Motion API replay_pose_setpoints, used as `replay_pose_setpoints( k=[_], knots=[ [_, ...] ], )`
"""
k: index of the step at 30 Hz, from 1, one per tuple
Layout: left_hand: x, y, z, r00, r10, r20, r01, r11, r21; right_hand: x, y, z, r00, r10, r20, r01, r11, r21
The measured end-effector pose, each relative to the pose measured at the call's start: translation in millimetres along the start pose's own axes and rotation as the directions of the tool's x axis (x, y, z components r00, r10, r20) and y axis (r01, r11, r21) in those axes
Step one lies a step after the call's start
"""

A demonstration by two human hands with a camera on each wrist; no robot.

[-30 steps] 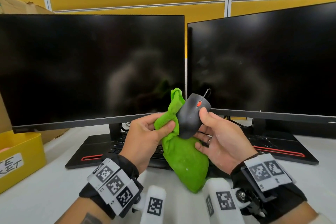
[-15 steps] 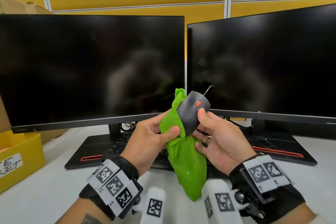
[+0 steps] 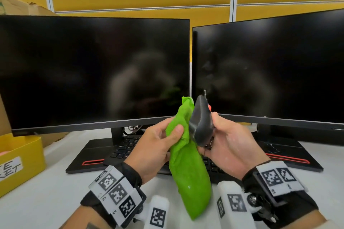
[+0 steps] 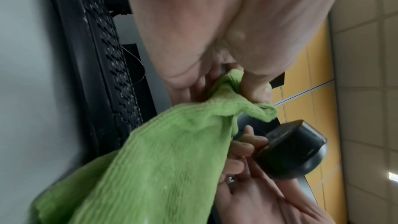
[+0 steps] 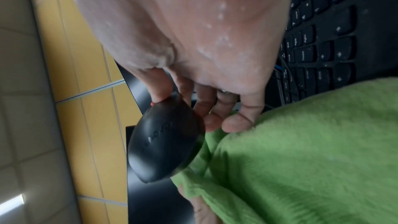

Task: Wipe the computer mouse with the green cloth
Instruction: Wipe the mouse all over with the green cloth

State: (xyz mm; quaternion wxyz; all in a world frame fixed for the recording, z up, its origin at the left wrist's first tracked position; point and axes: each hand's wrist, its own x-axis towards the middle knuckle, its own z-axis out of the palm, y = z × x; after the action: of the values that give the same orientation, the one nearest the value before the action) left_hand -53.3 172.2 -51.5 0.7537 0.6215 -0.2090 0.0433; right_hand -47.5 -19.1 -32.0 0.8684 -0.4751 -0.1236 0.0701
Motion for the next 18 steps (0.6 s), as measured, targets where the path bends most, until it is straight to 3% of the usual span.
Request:
replay_pose_setpoints(
  k=[5,9,18],
  knots=[
    [0.5,-6.2,-1.3,0.997,0.080,0.005,-0.080,0.992,0.096,0.8,7.2,9.6,0.990,-0.138,-0.029,0.127,0.962,-0.243],
    [0.1,-5.1,0.0,0.990,0.124,-0.067,-0.106,0.968,0.226,-4.8,6.5,13.7,0.992,-0.121,-0.023,0.102,0.914,-0.393],
    [0.5,-2.5,-2.6,0.958,0.185,-0.221,-0.116,0.949,0.294,-8.9,2.8,13.9,0.999,0.048,-0.019,-0.051,0.976,-0.210]
  ],
)
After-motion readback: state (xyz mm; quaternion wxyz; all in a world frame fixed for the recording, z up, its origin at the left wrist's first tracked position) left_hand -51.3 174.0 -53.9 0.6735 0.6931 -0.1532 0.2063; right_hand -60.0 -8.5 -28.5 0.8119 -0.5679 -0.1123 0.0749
